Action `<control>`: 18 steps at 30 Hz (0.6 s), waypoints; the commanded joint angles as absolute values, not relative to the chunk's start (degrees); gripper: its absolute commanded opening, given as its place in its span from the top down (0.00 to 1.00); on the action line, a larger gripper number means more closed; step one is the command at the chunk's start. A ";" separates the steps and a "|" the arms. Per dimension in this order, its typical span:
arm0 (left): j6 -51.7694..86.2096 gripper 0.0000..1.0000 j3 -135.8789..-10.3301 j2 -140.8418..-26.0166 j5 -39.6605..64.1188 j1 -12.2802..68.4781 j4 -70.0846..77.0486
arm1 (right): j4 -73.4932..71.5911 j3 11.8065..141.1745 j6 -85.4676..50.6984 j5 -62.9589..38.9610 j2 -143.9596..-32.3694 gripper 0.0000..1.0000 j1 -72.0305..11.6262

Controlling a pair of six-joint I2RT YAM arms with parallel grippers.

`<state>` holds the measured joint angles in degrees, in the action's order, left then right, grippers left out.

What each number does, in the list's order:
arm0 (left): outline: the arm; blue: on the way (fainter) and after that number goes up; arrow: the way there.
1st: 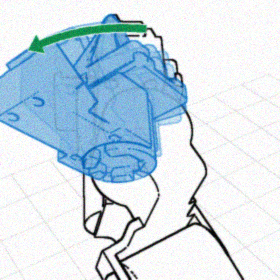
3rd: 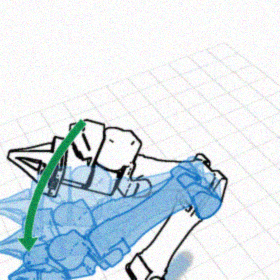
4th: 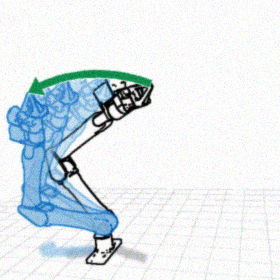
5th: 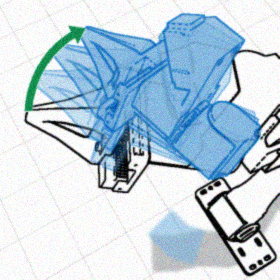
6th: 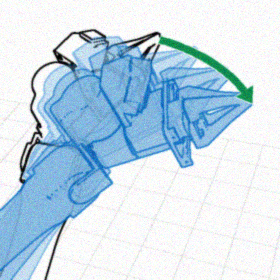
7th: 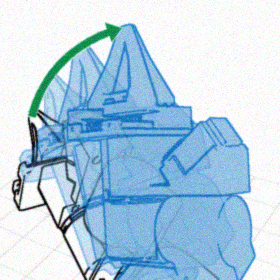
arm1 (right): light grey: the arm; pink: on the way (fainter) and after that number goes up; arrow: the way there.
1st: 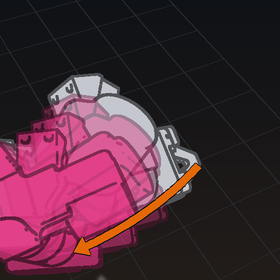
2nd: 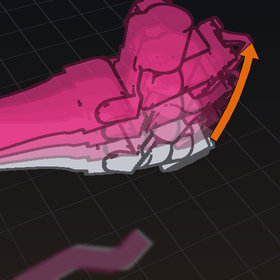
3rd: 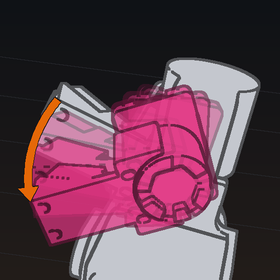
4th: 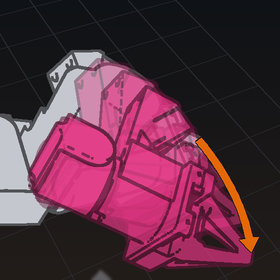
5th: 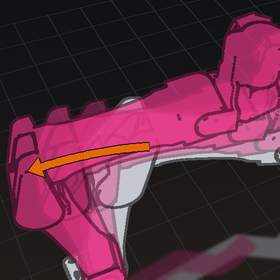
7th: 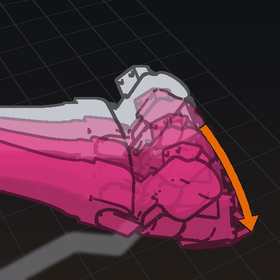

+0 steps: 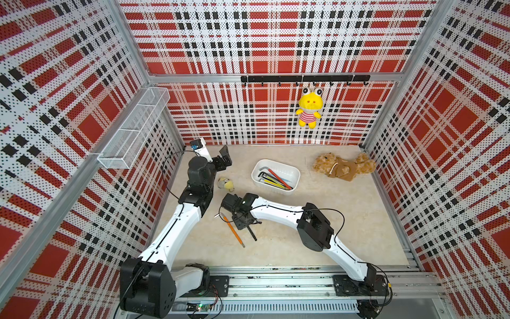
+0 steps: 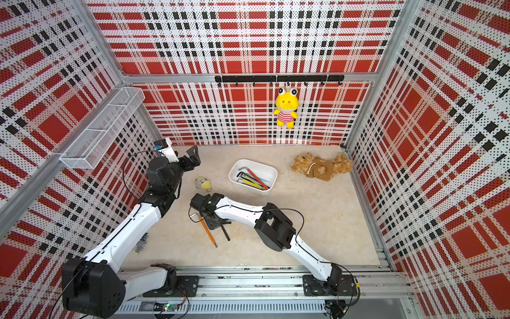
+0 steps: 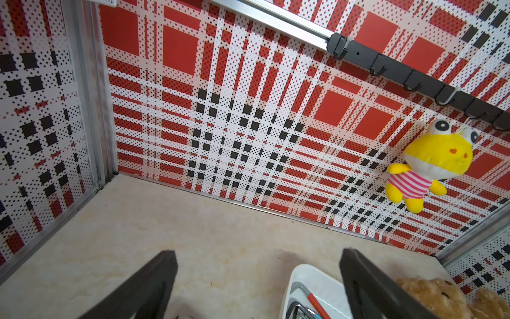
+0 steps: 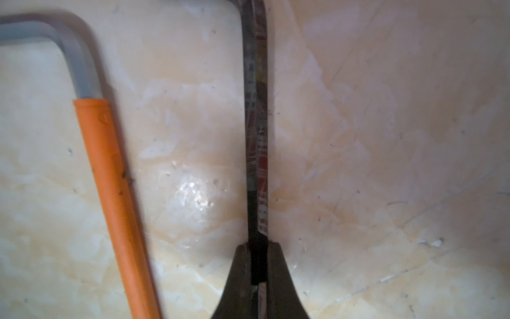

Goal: Put the hex key on the desktop into the storage box
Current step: Pick up the Allen key from the center of the board.

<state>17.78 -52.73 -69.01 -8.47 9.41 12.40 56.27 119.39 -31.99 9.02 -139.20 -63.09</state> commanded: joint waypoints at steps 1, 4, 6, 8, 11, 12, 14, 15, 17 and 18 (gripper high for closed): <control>17.14 0.01 -53.02 -68.04 -9.05 9.56 13.15 | 53.21 111.82 -27.01 11.23 -133.32 1.00 -62.01; 17.14 0.01 -53.17 -68.12 -9.12 9.58 12.99 | 46.60 103.68 -25.06 11.01 -126.24 1.00 -61.17; 17.14 0.01 -53.04 -68.07 -9.17 9.65 13.04 | 42.35 98.47 -23.65 10.09 -121.77 1.00 -60.06; 17.22 0.01 -53.01 -67.90 -9.13 9.58 13.16 | 39.46 94.49 -21.97 9.00 -117.66 1.00 -58.33; 17.31 0.01 -53.06 -67.86 -8.83 9.56 13.20 | 38.25 92.17 -18.94 8.29 -113.37 1.00 -55.82; 17.36 0.01 -53.04 -67.95 -8.79 9.52 13.26 | 38.17 92.03 -17.73 7.94 -112.27 1.00 -55.13; 17.46 0.01 -52.93 -68.16 -8.56 9.57 13.36 | 37.85 92.26 -14.35 7.82 -109.88 1.00 -53.68; 17.49 0.01 -53.07 -68.27 -8.41 9.60 13.31 | 37.64 92.51 -12.79 7.79 -108.96 1.00 -53.01; 17.49 0.01 -53.09 -68.40 -8.19 9.56 13.20 | 38.29 94.14 -9.05 8.70 -107.68 1.00 -51.40; 17.50 0.01 -53.05 -68.38 -8.26 9.53 13.20 | 39.06 95.41 -7.42 9.02 -107.31 1.00 -50.26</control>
